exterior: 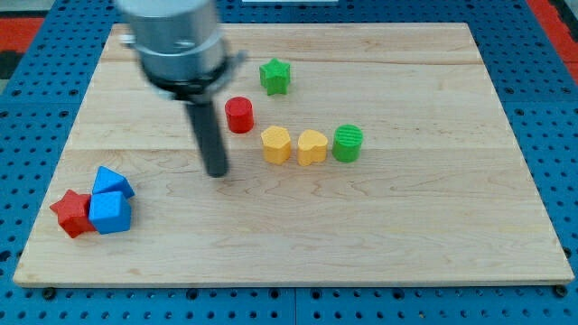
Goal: Push the yellow hexagon into the top side of the red star
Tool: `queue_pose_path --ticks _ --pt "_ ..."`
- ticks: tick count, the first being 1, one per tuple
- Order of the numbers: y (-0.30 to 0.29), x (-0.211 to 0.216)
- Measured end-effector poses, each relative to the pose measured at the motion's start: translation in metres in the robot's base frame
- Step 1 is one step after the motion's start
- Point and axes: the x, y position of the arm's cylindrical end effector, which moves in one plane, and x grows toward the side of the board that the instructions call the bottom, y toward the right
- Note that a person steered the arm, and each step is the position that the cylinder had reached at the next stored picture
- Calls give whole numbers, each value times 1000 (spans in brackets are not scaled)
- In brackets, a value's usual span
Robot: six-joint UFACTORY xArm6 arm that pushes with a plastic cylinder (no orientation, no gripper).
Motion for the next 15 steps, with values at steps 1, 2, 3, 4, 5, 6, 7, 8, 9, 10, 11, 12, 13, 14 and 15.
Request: queue_pose_path --ticks 1,2,3,4,5,6,7,8,9,10,11,12,13,14,15 --pt "43 3" --pt "83 12" --pt "145 -3" --pt "140 -24" --pt "109 -35" --pt "52 -35" --pt "5 -35" --pt "-38 -35" --pt "-16 -45" --pt "-58 -52" --pt "-100 -66" --pt "-124 -67" --pt "-121 -44" --pt "-114 -35" --pt "-89 -34"
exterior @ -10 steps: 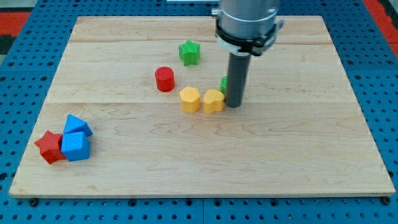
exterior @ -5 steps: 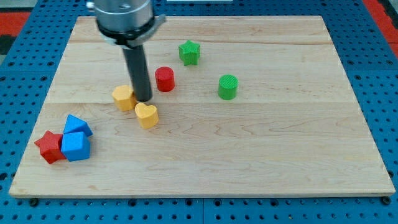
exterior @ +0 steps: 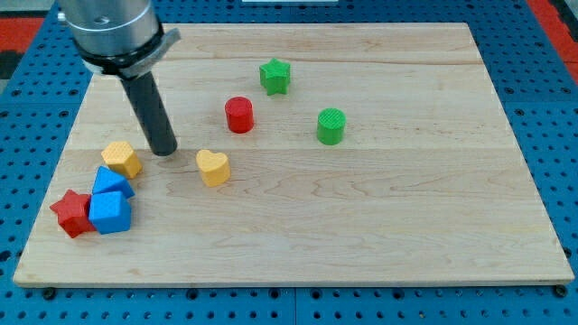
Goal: Push the yellow hexagon into the top side of the red star
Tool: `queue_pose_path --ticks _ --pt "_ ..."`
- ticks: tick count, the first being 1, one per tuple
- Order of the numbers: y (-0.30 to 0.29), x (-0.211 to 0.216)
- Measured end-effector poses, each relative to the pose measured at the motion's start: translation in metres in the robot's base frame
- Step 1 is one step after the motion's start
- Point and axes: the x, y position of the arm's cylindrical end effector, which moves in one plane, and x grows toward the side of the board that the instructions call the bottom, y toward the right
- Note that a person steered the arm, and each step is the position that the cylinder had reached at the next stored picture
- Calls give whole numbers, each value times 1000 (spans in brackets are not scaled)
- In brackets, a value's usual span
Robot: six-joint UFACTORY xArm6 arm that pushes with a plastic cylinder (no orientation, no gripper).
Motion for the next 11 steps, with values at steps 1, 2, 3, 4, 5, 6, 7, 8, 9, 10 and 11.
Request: queue_pose_path --ticks 1,2,3,4,5,6,7,8,9,10,11 --pt "4 1" --pt "-7 1" --pt "-21 12" --pt "-46 19" --pt "-67 15" --pt "-57 0" --pt "-71 -27" --pt "-94 -20" --pt "-94 -10" --pt "-100 6" --pt "-102 26"
